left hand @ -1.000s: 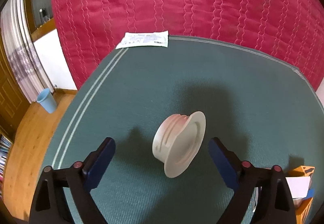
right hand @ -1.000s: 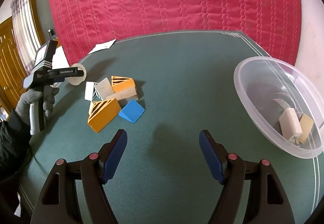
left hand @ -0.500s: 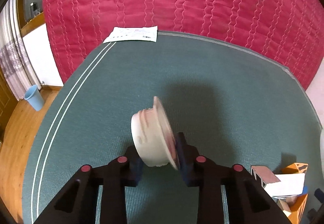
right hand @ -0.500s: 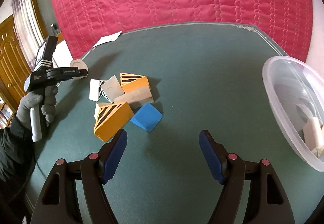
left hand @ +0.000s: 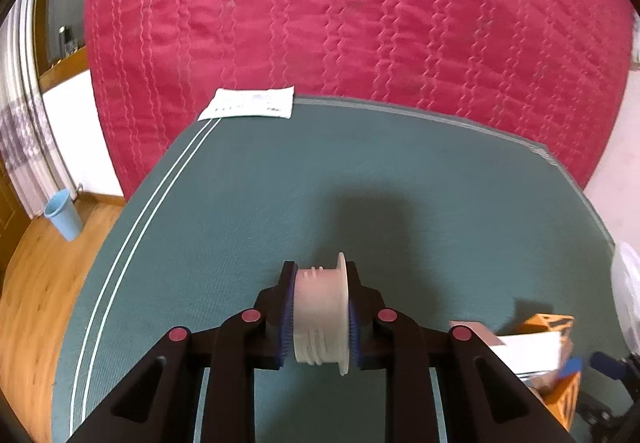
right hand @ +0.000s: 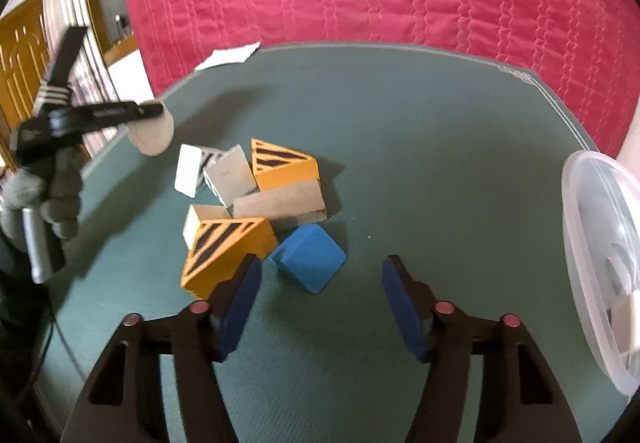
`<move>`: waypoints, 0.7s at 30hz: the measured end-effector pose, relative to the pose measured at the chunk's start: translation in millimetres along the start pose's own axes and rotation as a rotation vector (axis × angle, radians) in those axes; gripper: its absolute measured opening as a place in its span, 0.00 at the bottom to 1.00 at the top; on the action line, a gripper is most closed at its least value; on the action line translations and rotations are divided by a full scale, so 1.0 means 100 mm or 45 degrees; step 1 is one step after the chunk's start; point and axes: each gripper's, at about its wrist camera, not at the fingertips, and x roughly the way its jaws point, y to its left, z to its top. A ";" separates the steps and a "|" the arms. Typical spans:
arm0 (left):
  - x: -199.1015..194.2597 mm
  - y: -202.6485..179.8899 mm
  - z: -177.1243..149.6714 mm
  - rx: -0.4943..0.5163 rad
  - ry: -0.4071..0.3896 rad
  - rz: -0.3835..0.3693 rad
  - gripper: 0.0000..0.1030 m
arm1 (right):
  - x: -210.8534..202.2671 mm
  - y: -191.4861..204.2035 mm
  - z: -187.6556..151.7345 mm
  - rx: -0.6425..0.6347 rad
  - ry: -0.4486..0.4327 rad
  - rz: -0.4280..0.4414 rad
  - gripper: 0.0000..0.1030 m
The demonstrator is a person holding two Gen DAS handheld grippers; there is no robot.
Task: Organize rigid objects
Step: 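Grasp the blue foam cube with the right gripper while the left gripper holds the white lid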
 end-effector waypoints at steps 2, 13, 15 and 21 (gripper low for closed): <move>-0.05 -0.04 -0.01 0.021 -0.013 -0.016 0.23 | 0.02 0.02 0.03 -0.026 0.000 -0.003 0.57; -0.07 -0.12 -0.05 0.045 -0.008 -0.042 0.23 | 0.15 0.21 0.13 -0.221 0.008 -0.018 0.42; -0.11 -0.13 -0.07 0.047 -0.013 -0.051 0.23 | 0.12 0.24 0.09 -0.242 0.004 -0.018 0.40; -0.22 -0.23 -0.12 0.073 -0.040 -0.082 0.23 | -0.02 0.16 -0.03 -0.174 0.003 0.021 0.39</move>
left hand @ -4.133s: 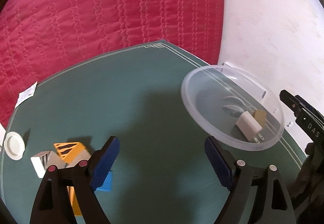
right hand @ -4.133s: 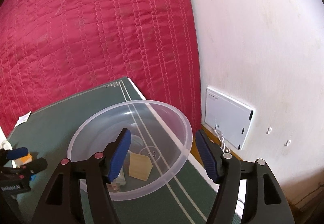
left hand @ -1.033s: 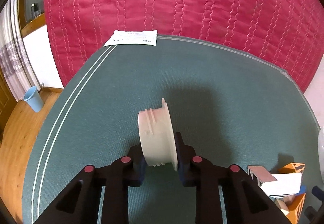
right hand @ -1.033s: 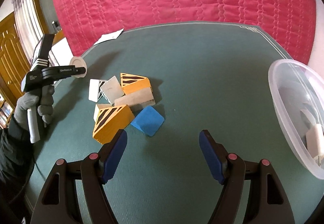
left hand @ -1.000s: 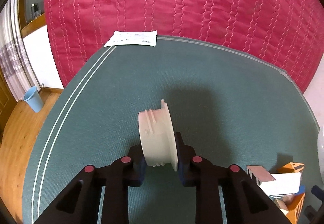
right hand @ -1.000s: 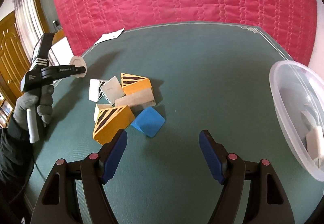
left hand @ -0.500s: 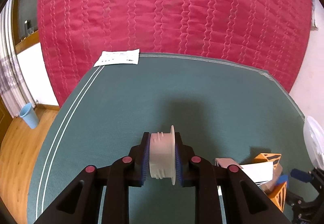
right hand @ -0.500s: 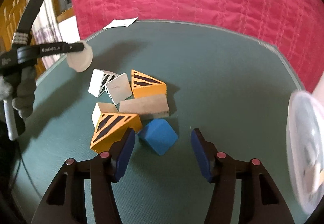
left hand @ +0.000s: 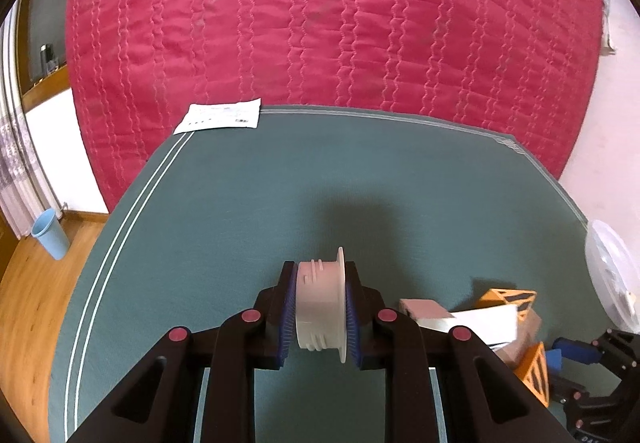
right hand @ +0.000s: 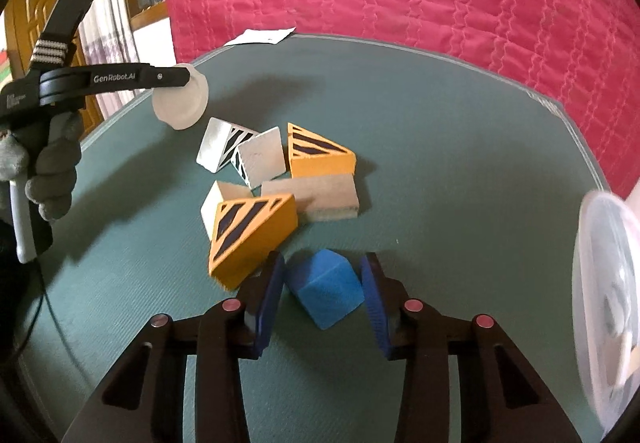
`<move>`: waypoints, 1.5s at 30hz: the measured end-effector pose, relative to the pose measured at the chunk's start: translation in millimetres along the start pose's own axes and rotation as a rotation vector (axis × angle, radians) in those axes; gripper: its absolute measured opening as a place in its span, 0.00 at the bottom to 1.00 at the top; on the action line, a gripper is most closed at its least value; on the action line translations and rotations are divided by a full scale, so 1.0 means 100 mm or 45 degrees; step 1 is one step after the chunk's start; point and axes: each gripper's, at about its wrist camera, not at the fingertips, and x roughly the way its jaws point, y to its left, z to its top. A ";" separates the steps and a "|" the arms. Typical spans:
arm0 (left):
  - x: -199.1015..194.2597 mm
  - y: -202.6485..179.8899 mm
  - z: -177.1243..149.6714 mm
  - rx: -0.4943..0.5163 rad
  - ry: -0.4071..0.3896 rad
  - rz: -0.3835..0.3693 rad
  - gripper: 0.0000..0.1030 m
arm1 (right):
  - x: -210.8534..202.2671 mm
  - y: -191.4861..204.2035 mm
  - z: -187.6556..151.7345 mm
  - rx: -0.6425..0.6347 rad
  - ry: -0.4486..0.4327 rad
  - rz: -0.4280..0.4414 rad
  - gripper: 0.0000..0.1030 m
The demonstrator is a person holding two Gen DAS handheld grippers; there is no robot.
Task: Organize rigid objects
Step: 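Grasp the blue foam cube with the right gripper while the left gripper holds the white lid, then carry the blue cube into the bowl and open the right gripper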
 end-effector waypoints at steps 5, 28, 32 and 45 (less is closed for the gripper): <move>-0.11 -0.11 -0.03 0.020 -0.029 -0.030 0.23 | -0.15 -0.09 -0.10 0.072 -0.031 0.014 0.39; -0.41 -0.62 -0.15 0.091 -0.066 -0.161 0.23 | -0.85 -0.83 -0.25 0.361 -0.252 -0.146 0.39; -0.41 -0.71 -0.16 0.105 -0.060 -0.179 0.23 | -0.95 -1.05 -0.27 0.424 -0.284 -0.194 0.40; -0.42 -1.01 -0.19 0.164 -0.037 -0.228 0.23 | -0.94 -1.71 -0.37 0.649 -0.312 -0.338 0.48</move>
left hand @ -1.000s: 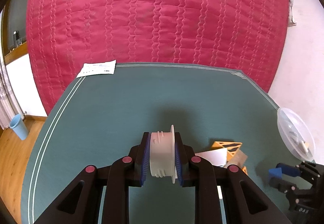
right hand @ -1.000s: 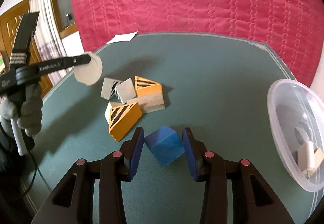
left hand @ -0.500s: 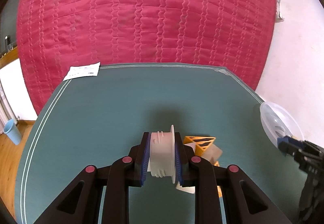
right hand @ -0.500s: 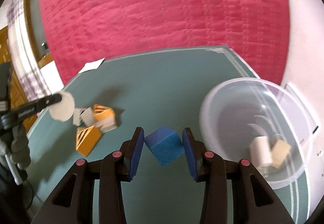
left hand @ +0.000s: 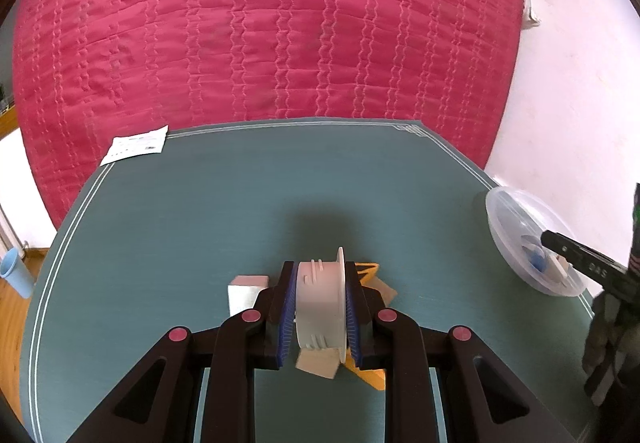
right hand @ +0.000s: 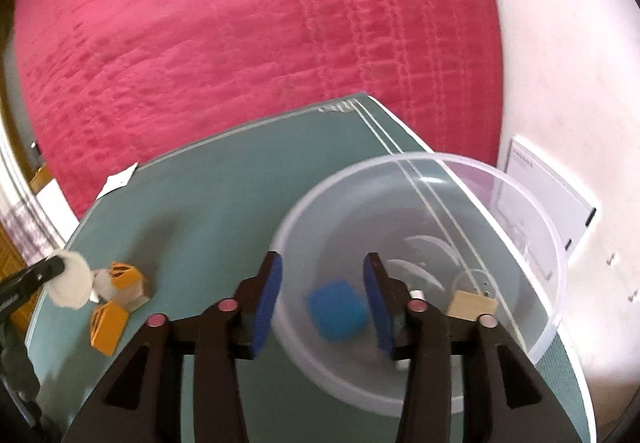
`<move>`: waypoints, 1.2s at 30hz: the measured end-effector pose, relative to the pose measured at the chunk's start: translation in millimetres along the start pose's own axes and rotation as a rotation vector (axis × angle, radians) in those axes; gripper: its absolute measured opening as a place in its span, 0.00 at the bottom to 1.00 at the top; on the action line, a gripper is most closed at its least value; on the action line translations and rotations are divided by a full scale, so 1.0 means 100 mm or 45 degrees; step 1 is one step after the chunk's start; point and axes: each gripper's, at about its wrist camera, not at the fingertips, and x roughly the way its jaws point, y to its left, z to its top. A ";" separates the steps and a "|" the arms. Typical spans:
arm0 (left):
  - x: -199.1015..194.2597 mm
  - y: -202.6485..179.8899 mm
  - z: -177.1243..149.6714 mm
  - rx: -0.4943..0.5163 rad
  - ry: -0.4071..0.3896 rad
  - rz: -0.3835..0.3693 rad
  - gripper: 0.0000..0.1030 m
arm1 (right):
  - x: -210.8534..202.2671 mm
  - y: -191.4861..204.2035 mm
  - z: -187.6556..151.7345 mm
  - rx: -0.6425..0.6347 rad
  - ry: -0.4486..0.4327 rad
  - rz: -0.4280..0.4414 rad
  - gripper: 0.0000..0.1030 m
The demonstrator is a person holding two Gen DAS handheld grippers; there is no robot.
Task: Organize rigid objects
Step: 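Carry the blue cube into the bowl and open the right gripper, then lower the white lid into the bowl with the left gripper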
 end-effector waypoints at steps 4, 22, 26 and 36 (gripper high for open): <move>0.02 -0.11 0.00 0.023 0.010 -0.016 0.23 | -0.03 -0.16 0.00 0.040 -0.009 -0.030 0.50; 0.21 -1.07 0.16 0.220 0.042 -0.129 0.23 | -0.47 -0.87 -0.24 0.212 -0.137 -0.261 0.50; 0.26 -1.32 0.22 0.263 0.046 -0.163 0.23 | -0.54 -0.89 -0.25 0.218 -0.171 -0.265 0.51; 0.47 -1.83 0.39 0.348 0.066 -0.242 0.23 | -0.59 -0.86 -0.26 0.205 -0.206 -0.252 0.54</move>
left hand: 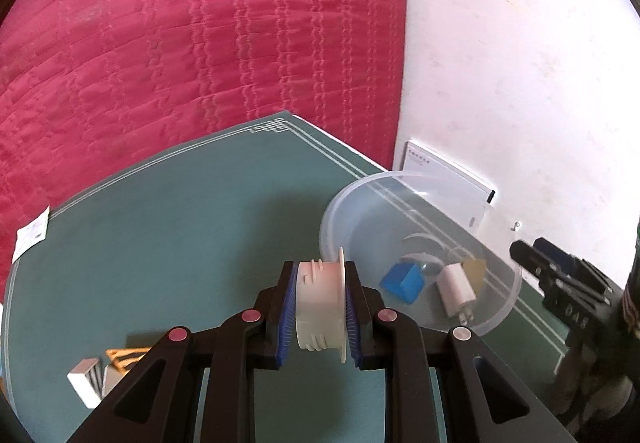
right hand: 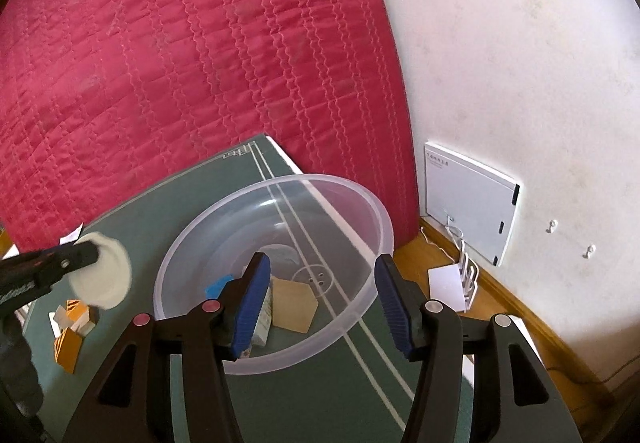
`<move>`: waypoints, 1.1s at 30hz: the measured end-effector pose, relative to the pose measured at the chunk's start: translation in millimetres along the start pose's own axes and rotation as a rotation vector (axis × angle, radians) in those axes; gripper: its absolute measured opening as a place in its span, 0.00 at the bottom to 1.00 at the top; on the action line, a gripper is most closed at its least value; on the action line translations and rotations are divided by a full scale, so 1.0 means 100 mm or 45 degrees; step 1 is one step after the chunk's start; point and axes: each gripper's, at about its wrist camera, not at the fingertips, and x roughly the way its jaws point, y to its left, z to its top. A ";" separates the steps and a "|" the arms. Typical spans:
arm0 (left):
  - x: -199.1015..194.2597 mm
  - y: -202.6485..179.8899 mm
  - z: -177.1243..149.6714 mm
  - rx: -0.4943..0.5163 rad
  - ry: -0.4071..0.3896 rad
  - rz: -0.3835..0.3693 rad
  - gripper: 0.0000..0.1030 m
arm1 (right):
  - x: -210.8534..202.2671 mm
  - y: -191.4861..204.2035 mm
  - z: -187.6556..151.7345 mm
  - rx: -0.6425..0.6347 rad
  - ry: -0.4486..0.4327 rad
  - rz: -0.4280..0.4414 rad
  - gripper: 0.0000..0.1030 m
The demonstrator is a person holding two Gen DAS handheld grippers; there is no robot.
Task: Organize rigid objects
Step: 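Lower the white lid into the bowl with the left gripper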
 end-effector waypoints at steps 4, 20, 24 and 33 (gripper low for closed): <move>0.13 -0.07 0.08 0.002 0.023 -0.026 0.23 | -0.04 0.00 0.00 0.003 -0.012 0.015 0.54; 0.57 -0.29 0.25 0.078 0.088 -0.004 0.23 | -0.02 -0.03 0.00 0.042 0.003 0.067 0.54; 0.62 -0.30 0.26 0.087 0.094 0.002 0.23 | -0.02 -0.03 -0.01 0.046 0.006 0.071 0.54; 0.67 -0.22 0.21 0.054 0.132 0.015 0.26 | -0.01 -0.01 -0.03 0.035 0.014 0.069 0.54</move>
